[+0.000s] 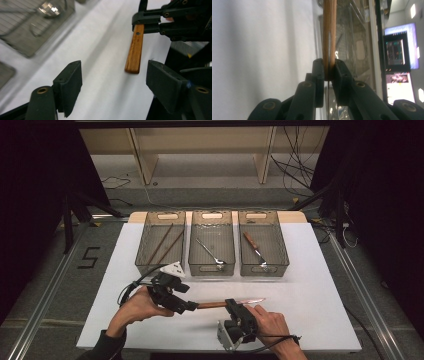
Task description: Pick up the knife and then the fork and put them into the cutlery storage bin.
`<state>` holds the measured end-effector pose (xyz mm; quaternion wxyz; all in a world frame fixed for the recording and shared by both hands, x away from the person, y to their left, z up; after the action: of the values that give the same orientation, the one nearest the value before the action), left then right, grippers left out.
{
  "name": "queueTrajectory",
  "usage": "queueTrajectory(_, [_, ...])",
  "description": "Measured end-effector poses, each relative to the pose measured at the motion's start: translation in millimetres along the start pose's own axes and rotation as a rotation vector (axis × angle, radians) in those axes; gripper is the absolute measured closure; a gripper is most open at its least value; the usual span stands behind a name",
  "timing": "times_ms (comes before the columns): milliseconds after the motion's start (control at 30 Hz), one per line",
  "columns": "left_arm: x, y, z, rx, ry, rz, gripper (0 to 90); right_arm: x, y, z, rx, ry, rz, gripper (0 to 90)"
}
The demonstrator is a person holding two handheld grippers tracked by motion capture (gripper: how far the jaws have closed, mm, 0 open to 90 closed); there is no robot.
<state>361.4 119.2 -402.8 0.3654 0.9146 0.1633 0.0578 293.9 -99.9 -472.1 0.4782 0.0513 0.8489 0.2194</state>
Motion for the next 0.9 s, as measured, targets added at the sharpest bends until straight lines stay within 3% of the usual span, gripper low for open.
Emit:
queueTrajectory(167, [5.5, -4.8, -14.4, -0.048, 0.052, -0.012, 25.2, -21.9, -13.6, -2.2, 0.033, -0.002, 0.07, 81.1])
queueTrajectory(300, [8.1, -12.7, -16.5, -0.074, 0.087, -0.018, 22.8, -47.7, -23.9, -2.7, 0.065, 0.002, 0.184, 81.1])
queueTrajectory(333, [8.0, -15.2, -15.7, -0.081, 0.093, -0.016, 21.6, -53.8, -25.4, -2.4, 0.068, 0.008, 0.194, 81.1])
queueTrajectory(500, [8.8, -29.1, -12.6, -0.127, 0.12, -0.02, 19.7, -87.5, -33.2, 3.5, 0.132, 0.046, 0.355, 81.1])
queueTrajectory(600, [10.8, -35.6, -13.1, -0.151, 0.161, -0.031, 19.6, -108.3, -38.2, 9.8, 0.153, 0.102, 0.495, 81.1])
queueTrajectory(800, [12.6, -47.8, -11.7, -0.218, 0.205, -0.078, 18.9, -148.0, -51.4, 27.8, 0.176, 0.214, 0.766, 81.0])
queueTrajectory(900, [12.1, -54.5, -8.1, -0.235, 0.22, -0.089, 17.7, -166.2, -54.2, 35.8, 0.185, 0.26, 0.86, 81.0])
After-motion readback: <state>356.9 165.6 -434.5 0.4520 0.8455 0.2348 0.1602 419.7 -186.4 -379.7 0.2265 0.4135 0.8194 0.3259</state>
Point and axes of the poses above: each handheld gripper's, and its own axes: z roughly forward along the jaws, y roughly out of its top, x roughly to its left, the point moved 2 cm from there along z, roughly forward along the jaws, and after that the axes turned 14 degrees about z, right-handed, at the moved point
